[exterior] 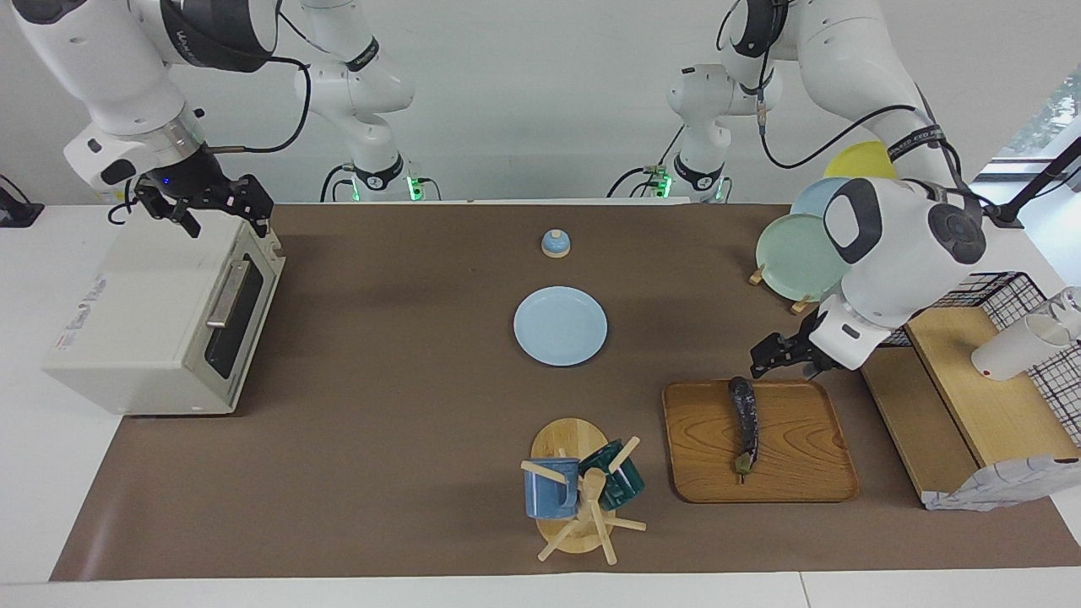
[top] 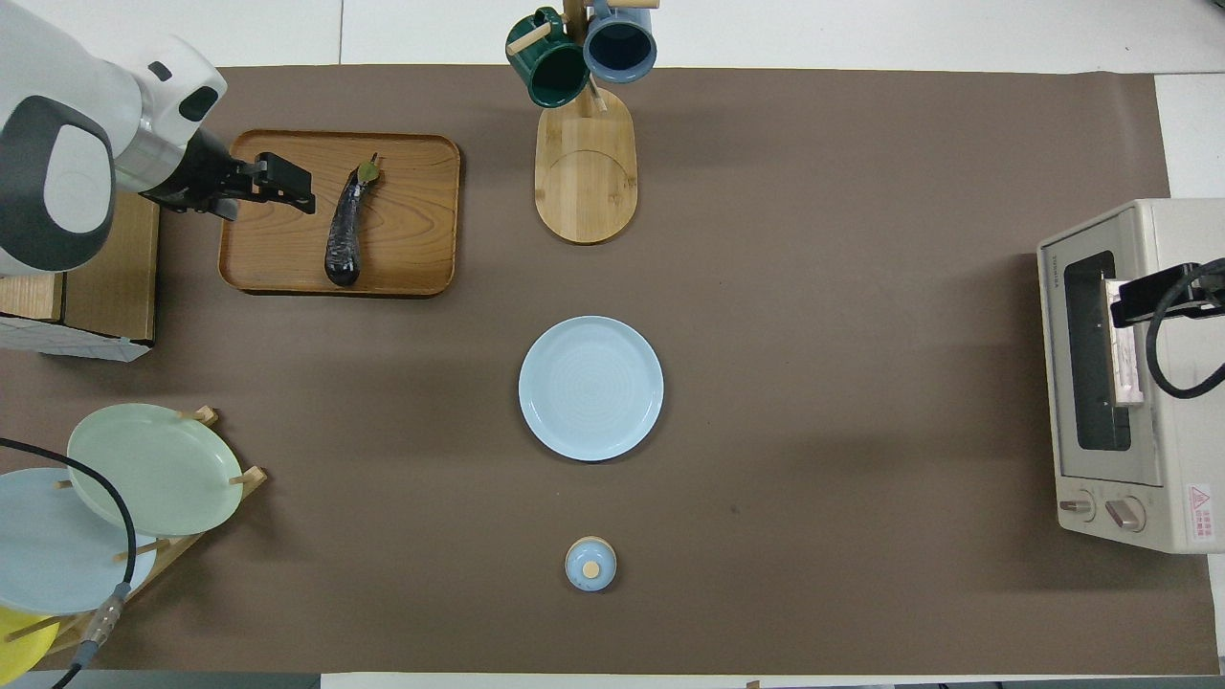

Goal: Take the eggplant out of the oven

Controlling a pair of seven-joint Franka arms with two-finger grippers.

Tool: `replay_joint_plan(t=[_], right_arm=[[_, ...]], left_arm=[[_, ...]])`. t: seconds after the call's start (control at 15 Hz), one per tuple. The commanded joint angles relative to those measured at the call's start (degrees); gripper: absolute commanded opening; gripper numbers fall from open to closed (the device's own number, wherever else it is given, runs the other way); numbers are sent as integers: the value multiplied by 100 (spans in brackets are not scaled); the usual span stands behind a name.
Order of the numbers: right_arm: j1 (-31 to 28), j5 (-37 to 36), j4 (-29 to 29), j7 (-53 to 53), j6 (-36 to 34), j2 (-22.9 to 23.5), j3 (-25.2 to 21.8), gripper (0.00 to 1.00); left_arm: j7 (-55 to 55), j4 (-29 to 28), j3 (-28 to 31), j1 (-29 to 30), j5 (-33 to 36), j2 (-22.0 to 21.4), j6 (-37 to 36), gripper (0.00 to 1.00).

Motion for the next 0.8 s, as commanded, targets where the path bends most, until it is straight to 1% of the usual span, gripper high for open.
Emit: replay_joint_plan(t=[0.0, 0.07, 0.33, 0.53, 0.73], right_arm=[[20, 141, -119, -30, 51, -88, -58, 100], [20, 141, -119, -30, 42, -88, -58, 100], [20, 141, -119, -30, 51, -88, -58, 100], [20, 141, -119, -30, 51, -97, -58, 100], [20, 141, -119, -30, 51, -88, -58, 100]], left_arm=[[86, -108, 38, 25, 397, -424, -354, 100], [86, -117, 29, 25, 503, -555, -476, 100], [130, -187, 38, 16, 574, -1083, -1030, 100], [139, -476, 38, 16, 636, -1496, -1233, 100], [174, -819, 38, 7, 636, -1848, -1286, 100]])
